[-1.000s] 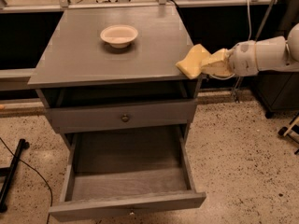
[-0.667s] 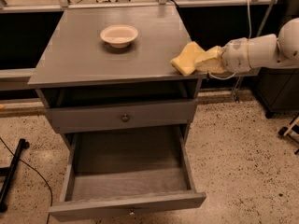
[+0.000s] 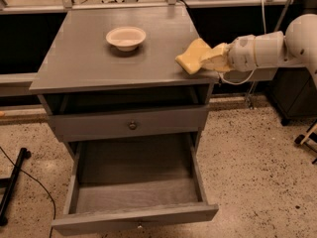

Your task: Pick sponge from middle drawer and place on counter

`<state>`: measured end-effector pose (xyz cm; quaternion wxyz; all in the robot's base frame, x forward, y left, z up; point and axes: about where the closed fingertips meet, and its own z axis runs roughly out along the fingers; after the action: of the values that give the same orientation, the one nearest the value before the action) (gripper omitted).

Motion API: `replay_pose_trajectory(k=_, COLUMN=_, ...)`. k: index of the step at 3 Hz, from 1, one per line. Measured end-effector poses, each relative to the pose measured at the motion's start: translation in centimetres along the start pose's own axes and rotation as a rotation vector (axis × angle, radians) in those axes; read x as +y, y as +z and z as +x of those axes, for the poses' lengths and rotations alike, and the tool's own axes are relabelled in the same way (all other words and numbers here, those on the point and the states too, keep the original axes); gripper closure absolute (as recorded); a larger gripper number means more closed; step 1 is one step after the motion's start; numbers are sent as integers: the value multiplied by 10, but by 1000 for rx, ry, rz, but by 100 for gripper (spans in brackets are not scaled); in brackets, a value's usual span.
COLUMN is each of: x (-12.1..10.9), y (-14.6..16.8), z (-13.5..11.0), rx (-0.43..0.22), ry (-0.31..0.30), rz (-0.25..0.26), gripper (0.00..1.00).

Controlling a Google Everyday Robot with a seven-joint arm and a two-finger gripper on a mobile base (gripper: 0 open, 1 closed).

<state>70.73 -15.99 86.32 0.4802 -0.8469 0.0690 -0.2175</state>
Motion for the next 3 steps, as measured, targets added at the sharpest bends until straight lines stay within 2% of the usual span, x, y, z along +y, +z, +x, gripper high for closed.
replay_pose_trajectory(k=2, x=-8, y=10, z=6, rx=0, ry=9, rz=16, gripper=37)
replay_pose_trajectory(k=3, x=-9, y=14, z=5, rx=-7, ry=9, rz=18, gripper=6)
